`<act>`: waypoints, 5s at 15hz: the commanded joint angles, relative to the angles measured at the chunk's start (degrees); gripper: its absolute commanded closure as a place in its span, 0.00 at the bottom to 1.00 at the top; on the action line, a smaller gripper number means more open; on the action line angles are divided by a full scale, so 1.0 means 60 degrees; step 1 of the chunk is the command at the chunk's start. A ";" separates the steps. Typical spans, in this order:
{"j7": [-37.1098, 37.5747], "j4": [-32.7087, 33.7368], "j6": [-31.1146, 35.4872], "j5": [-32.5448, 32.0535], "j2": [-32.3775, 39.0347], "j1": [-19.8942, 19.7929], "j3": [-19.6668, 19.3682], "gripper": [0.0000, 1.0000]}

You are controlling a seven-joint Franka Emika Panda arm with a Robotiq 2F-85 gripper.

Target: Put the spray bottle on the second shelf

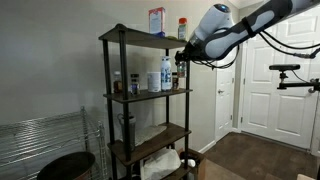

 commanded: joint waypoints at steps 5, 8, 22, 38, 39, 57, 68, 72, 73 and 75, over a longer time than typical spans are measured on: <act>0.0172 -0.0280 0.1794 0.0293 0.0504 0.0542 0.0101 0.64; 0.0192 -0.0335 0.2360 0.0286 0.0860 0.0778 0.0171 0.64; 0.0163 0.2010 0.2733 0.0243 0.3239 0.1111 0.0291 0.64; 0.0413 0.4087 0.1849 -0.0434 0.5091 0.2391 -0.0825 0.64; 0.0447 0.4216 0.1749 -0.0516 0.5191 0.2522 -0.0988 0.64; 0.0737 0.4914 0.1134 -0.0498 0.6005 0.4422 -0.3169 0.09; 0.1261 0.3856 0.1309 -0.0745 0.5008 0.5538 -0.4361 0.00; 0.1638 0.2892 0.1328 -0.1523 0.4121 0.6066 -0.5136 0.00; 0.1741 0.2640 0.1352 -0.1767 0.3900 0.6132 -0.5260 0.00; 0.1888 0.2014 0.1462 -0.2066 0.3415 0.6162 -0.5360 0.00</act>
